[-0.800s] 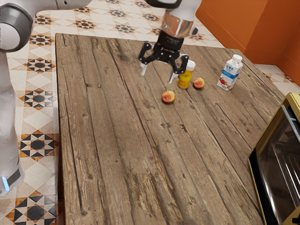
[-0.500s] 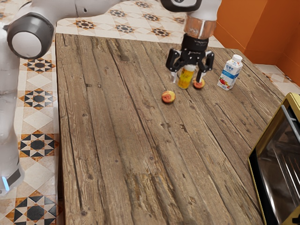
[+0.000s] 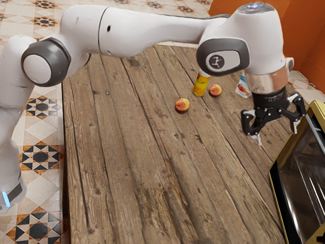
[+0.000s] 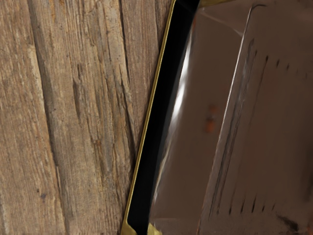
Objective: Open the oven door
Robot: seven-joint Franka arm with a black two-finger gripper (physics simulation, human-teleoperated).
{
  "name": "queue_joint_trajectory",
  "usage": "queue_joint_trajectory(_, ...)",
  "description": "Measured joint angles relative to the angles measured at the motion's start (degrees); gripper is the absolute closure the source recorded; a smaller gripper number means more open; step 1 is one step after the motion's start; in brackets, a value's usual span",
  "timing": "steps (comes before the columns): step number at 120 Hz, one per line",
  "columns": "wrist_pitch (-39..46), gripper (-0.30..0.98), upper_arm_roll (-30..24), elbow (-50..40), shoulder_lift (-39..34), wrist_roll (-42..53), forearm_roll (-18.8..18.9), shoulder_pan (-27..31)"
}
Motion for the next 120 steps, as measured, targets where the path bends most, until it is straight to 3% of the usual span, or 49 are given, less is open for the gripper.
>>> queue_joint_trajectory(17,6.75,0.0,-0.17,0.07,0.68,-0.45,4.17,-2.35)
queue_joint_trajectory(38,11.57,0.0,-0.26,-1.63,0.72,0.33,6.32,-3.79)
queue_joint_trajectory(72,14.36,0.0,0.63,-2.17,1.79,8.51,7.3,-2.53)
queue_joint_trajectory(89,15.28,0.0,0.08,1.38,5.31,12.56,7.24,1.35)
queue_joint_trajectory(120,17.04,0.0,-0.94,8.08,10.72,19.11,7.23,2.28)
